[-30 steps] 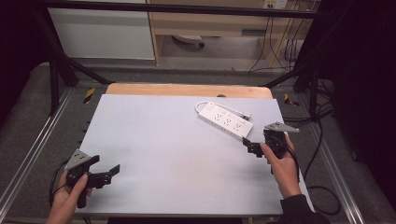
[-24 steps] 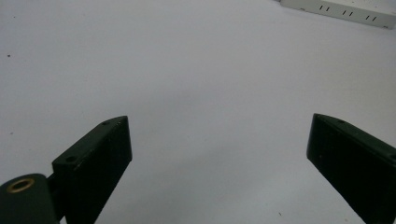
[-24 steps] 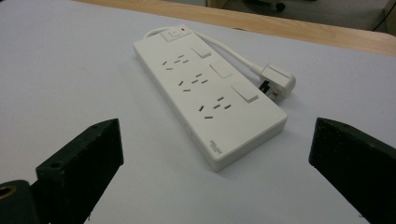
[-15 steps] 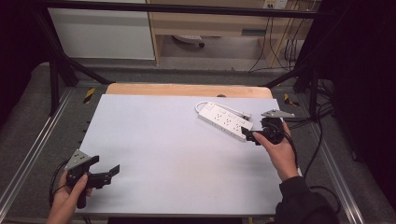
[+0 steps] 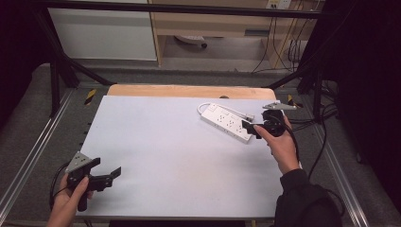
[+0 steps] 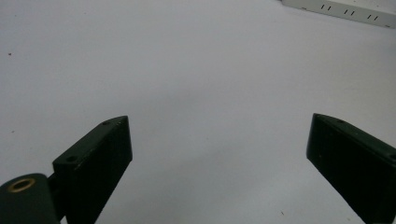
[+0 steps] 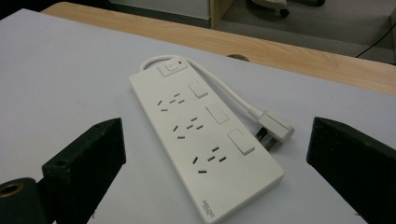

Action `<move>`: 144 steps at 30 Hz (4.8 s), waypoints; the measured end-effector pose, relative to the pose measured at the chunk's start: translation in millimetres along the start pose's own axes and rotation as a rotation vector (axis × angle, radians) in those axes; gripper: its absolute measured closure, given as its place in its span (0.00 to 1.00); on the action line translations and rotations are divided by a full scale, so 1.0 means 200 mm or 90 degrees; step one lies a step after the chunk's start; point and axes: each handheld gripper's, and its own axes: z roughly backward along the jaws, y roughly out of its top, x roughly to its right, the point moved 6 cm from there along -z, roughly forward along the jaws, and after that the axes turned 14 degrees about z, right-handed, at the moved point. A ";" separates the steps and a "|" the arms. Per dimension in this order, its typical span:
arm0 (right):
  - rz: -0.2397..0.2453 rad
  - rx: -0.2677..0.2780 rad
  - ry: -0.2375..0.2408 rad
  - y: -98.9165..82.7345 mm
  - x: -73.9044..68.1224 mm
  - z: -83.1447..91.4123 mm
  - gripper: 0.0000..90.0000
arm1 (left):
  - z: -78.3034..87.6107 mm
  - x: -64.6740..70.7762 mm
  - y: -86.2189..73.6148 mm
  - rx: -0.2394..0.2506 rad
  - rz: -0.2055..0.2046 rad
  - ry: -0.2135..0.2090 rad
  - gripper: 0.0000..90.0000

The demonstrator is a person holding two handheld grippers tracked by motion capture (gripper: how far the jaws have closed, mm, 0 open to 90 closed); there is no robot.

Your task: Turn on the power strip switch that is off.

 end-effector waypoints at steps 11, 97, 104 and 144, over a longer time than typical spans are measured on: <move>0.018 -0.031 -0.042 0.04 0.10 -0.07 0.07 | 0.00 0.00 0.00 0.001 0.004 0.001 0.07; -0.051 -0.038 -0.052 0.12 0.20 -0.47 0.28 | 0.00 0.00 -0.01 -0.009 0.005 -0.005 0.07; -0.043 -0.039 -0.035 0.11 0.17 -0.49 0.44 | 0.00 0.00 -0.01 -0.008 0.005 -0.006 0.07; -0.024 -0.054 -0.003 0.02 0.06 -0.63 1.00 | 0.00 0.01 -0.01 -0.007 -0.001 -0.009 0.08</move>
